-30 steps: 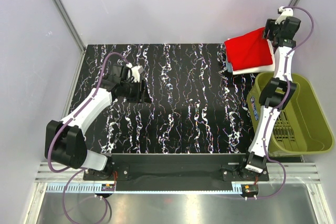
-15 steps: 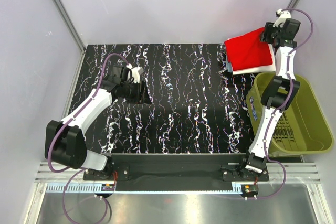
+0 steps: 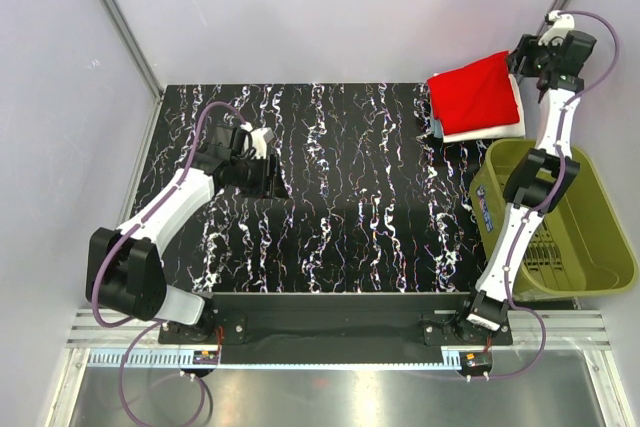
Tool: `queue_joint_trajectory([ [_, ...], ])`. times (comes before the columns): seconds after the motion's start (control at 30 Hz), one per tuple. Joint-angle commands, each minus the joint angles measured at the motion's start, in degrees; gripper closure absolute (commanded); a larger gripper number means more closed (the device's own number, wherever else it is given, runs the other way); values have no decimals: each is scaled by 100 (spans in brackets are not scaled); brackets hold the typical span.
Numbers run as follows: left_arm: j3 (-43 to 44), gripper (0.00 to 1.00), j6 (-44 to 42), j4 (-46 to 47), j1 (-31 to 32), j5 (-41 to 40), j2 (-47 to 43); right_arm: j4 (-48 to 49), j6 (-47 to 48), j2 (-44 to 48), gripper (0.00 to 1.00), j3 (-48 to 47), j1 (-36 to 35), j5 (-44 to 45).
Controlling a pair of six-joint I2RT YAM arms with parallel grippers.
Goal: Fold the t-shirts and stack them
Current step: Neatly place the folded tshirt to the corner
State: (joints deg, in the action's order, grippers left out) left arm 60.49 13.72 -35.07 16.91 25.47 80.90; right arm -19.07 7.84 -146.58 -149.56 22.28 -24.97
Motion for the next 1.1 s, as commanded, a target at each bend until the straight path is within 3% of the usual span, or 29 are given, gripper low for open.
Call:
queue_joint_trajectory([
  [0.0, 103, 41, -44, 70, -30, -34, 118, 167, -63, -230, 30, 84, 435, -1132],
  [0.2, 130, 41, -44, 53, -30, -43, 224, -176, -124, -634, 29, -416, 488, -1212],
  [0.53, 139, 41, -53, 44, -30, 10, 189, -370, -89, -609, 32, -30, 488, -747],
  [0.7, 156, 41, -53, 44, -30, 37, 171, -571, -19, -766, 35, -337, 496, -703],
  [0.9, 139, 41, -53, 53, -30, 54, 180, -703, 52, -828, 48, -302, 496, -676],
  [1.03, 139, 41, -53, 44, -30, 37, 171, -686, -45, -942, 49, -399, 488, -641],
  [1.07, 139, 41, -53, 44, -30, 37, 171, -599, -80, -916, 58, -321, 496, -641],
])
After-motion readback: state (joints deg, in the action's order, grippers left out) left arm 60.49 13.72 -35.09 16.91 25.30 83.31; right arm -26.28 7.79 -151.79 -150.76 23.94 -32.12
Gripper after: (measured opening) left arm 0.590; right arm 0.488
